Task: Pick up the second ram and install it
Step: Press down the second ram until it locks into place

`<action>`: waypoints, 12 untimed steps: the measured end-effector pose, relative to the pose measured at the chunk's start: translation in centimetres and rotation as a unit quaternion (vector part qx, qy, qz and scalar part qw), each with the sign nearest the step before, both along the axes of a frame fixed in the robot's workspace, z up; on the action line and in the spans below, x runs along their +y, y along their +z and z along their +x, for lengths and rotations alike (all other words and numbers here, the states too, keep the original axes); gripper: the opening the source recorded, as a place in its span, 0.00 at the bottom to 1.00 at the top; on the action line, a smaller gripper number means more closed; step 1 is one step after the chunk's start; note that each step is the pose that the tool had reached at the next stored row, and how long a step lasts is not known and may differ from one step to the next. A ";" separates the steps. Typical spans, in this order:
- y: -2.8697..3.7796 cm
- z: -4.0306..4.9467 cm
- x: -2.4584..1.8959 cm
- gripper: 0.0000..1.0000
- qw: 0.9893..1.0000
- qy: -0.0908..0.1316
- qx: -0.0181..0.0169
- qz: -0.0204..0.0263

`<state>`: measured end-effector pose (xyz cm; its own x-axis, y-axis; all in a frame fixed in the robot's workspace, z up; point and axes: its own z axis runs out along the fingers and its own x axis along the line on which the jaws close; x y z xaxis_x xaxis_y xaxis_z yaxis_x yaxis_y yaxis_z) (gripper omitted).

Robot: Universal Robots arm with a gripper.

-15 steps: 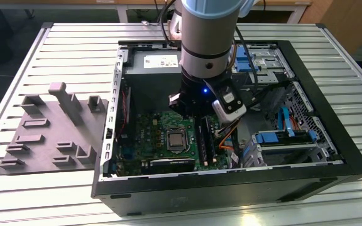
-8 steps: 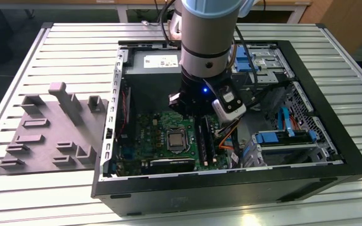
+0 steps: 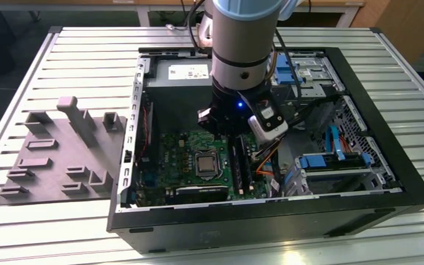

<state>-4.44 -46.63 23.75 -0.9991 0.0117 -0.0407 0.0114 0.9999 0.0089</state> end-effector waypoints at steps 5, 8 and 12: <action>0.00 0.00 0.11 0.11 1.000 0.000 0.000 0.000; 0.00 0.00 0.18 0.11 1.000 0.000 0.000 0.000; -0.01 0.00 0.27 0.11 1.000 0.000 0.000 0.000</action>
